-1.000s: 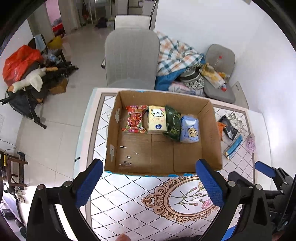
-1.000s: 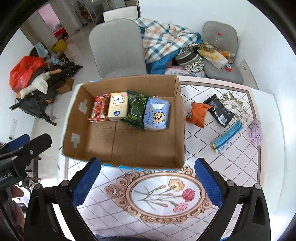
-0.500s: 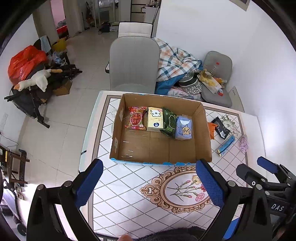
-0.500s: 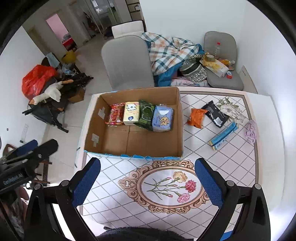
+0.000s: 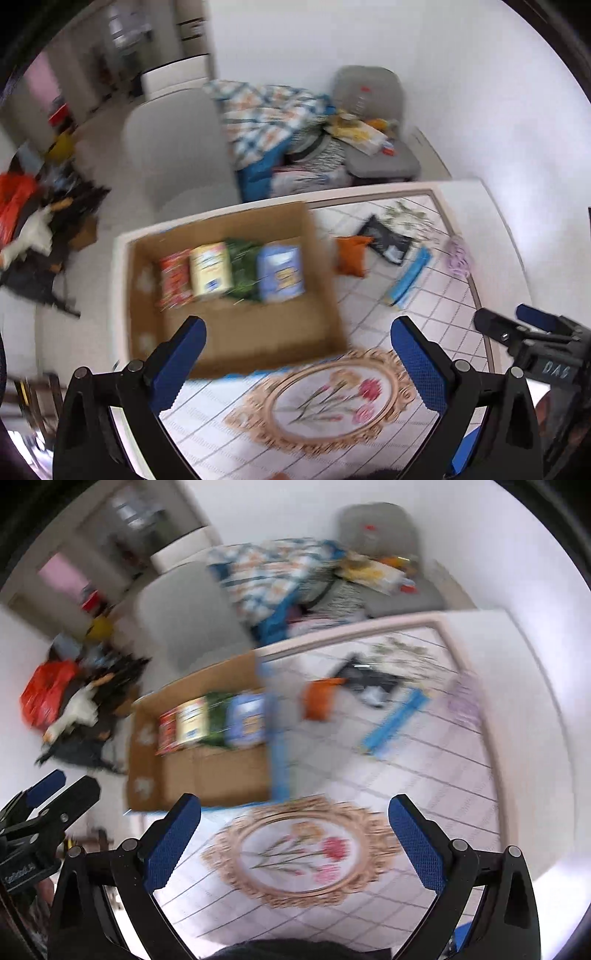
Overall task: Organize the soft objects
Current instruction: 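Grasp the orange bag with the left tool while the right tool grasps the black bag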
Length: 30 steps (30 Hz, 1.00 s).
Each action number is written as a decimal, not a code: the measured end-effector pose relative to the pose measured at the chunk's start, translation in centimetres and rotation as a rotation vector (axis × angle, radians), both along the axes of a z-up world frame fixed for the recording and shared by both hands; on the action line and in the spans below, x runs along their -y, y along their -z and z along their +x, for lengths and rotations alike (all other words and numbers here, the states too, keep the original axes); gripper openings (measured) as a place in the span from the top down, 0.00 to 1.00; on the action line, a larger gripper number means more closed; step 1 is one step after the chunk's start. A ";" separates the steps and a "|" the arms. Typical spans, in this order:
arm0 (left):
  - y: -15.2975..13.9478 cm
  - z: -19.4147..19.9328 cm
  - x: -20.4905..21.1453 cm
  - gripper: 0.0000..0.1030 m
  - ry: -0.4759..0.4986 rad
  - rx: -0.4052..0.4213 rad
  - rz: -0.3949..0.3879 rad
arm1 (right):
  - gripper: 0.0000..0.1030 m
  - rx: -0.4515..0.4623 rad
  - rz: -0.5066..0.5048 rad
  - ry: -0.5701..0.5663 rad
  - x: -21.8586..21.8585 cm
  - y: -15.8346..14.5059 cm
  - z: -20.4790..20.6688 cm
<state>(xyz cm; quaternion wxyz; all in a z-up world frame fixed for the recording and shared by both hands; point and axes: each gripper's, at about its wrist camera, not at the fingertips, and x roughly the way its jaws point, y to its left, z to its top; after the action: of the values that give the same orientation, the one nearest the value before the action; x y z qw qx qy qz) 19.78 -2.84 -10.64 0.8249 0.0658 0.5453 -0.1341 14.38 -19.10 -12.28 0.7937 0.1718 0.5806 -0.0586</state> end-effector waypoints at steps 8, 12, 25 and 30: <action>9.4 7.5 13.3 0.01 0.188 -0.143 0.158 | 0.00 -0.115 -0.028 0.140 14.8 5.2 1.8; 13.0 11.0 14.5 0.03 0.137 -0.190 0.229 | 0.00 -0.133 0.013 0.017 16.8 8.5 5.9; 16.7 18.0 12.7 0.03 -0.057 -0.131 0.506 | 0.06 -0.233 -0.078 -0.459 7.2 24.1 22.3; 17.6 19.3 13.2 0.03 -0.063 -0.169 0.501 | 0.13 -0.305 -0.097 -0.483 6.2 28.0 24.1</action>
<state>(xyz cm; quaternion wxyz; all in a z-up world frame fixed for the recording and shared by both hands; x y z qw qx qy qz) 39.08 -16.08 -28.24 0.7382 0.2393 0.6302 0.0259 38.44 -25.27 -40.30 0.6955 -0.0203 0.7138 0.0794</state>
